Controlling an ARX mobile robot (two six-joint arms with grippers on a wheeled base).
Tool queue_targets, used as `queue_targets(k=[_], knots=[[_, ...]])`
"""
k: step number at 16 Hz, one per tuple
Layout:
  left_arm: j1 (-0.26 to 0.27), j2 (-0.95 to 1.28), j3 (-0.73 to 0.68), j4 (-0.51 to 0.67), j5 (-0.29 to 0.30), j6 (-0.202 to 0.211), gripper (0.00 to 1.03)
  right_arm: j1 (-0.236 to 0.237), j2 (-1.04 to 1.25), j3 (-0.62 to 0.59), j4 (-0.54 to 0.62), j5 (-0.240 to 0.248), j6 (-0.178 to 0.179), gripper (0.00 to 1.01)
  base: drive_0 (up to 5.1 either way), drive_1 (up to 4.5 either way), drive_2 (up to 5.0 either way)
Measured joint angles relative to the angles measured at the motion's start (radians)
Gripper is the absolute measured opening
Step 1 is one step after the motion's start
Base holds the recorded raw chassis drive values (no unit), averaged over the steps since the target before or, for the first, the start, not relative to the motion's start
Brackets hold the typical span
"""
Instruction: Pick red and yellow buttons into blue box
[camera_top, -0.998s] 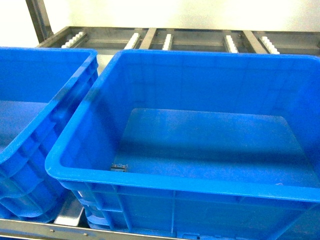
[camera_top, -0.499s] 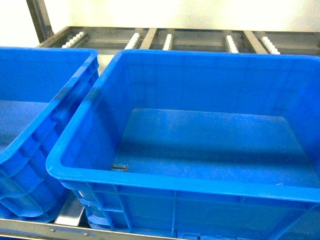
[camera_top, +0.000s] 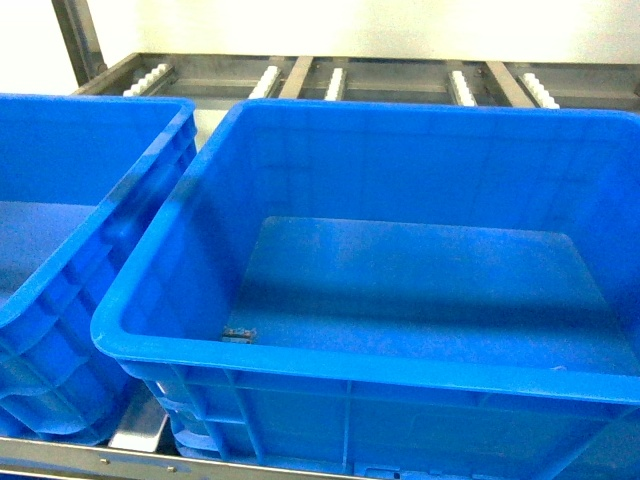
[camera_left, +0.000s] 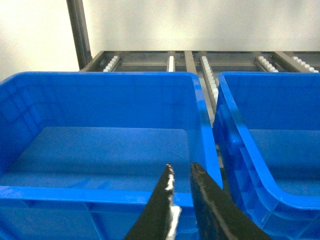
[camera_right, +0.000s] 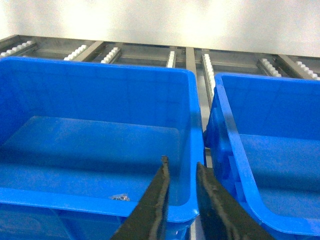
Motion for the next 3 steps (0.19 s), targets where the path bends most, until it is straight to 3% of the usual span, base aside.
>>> queue_targets(k=[1, 2, 3], knots=[[0.0, 0.0, 0.0, 0.0, 0.0, 0.0, 0.26, 0.0, 0.0, 0.0, 0.0, 0.0, 0.0, 0.3, 0.0, 0.0, 0.0], [0.0, 0.0, 0.0, -0.004, 0.0, 0.0, 0.57, 0.0, 0.0, 0.0, -0.002, 0.0, 0.0, 0.61, 0.0, 0.0, 0.0], [0.0, 0.0, 0.0, 0.003, 0.001, 0.001, 0.98, 0.0, 0.0, 0.0, 0.0, 0.003, 0.0, 0.97, 0.2, -4.05, 4.4]])
